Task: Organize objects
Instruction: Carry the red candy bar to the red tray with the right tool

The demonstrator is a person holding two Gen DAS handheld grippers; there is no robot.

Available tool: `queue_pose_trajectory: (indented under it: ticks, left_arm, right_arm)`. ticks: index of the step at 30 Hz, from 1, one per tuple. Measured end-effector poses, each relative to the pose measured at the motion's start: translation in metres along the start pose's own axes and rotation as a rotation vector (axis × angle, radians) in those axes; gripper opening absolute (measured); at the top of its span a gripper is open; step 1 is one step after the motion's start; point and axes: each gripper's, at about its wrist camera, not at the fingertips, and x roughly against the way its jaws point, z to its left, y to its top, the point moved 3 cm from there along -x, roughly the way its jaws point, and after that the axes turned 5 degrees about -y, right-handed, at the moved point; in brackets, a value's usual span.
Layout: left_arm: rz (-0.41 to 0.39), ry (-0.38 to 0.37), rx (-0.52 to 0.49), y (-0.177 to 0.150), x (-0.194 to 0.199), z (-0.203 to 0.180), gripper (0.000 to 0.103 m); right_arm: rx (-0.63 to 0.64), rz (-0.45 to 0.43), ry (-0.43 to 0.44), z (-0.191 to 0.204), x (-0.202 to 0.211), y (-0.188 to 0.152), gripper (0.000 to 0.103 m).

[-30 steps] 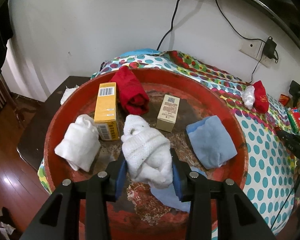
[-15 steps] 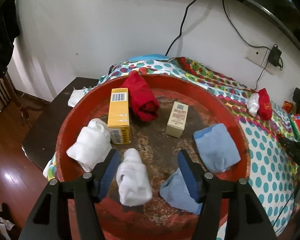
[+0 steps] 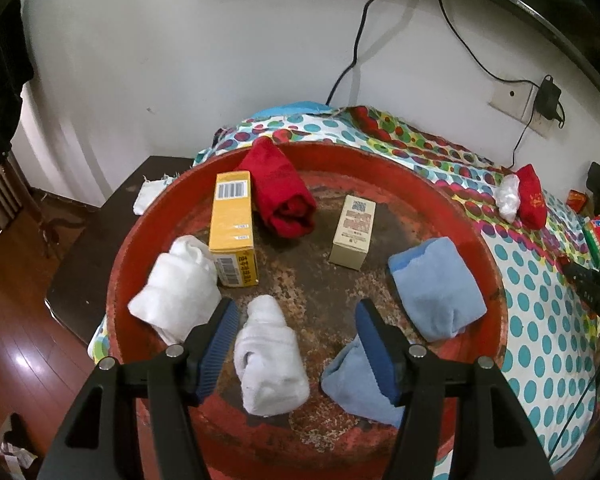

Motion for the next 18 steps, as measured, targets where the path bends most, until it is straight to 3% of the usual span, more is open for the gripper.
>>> queue_pose_trajectory:
  ticks: [8, 18]
  left_arm:
    - [0.018, -0.005, -0.017, -0.002, -0.004, -0.003, 0.063]
    - [0.014, -0.027, -0.021, -0.001, -0.001, -0.004, 0.063]
  right_arm:
    - [-0.018, 0.035, 0.004, 0.002, 0.004, 0.000, 0.019]
    - [-0.016, 0.007, 0.053, 0.025, 0.031, 0.004, 0.019]
